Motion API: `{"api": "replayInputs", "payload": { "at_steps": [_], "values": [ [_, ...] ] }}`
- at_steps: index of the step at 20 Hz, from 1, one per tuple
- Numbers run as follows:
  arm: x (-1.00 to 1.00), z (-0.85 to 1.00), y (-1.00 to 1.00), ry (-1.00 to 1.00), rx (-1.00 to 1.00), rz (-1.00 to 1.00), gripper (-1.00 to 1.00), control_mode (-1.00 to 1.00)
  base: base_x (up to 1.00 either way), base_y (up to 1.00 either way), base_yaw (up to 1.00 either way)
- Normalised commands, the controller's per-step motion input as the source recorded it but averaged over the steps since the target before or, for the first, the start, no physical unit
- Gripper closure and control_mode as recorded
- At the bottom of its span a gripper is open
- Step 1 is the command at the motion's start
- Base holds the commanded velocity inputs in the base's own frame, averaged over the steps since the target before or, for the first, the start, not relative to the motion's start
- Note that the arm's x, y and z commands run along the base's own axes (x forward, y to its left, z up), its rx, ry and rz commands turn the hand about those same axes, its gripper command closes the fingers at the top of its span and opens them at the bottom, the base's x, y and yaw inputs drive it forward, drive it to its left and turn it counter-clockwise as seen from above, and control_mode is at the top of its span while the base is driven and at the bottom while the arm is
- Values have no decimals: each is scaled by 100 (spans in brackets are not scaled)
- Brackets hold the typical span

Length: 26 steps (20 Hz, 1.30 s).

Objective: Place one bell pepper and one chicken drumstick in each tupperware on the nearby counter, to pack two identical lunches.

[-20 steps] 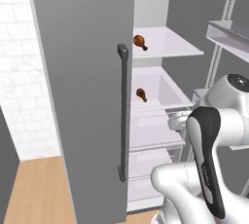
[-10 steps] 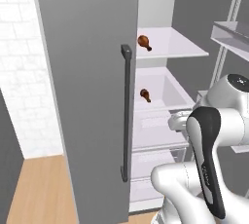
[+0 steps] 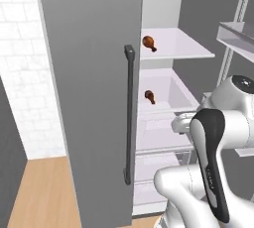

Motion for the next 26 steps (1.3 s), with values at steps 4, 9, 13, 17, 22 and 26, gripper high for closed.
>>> {"api": "replayInputs", "payload": {
  "at_steps": [4, 9, 13, 17, 22, 26],
  "values": [
    [0, 0, 0, 0, 0, 0, -100, 100, 0, -47, 1],
    [0, 0, 0, 0, 0, 0, -100, 100, 30, -3, 0],
    [39, 0, 29, -4, -10, 0, -100, -100, 16, 12, 0],
    [13, 33, 4, -21, -6, 3, -100, -100, 0, 0, 0],
    [10, 58, 0, -36, -5, 6, -100, -100, 0, 0, 0],
    [30, 53, 0, -24, 0, 7, -100, -100, 0, 0, 0]
  ]
}}
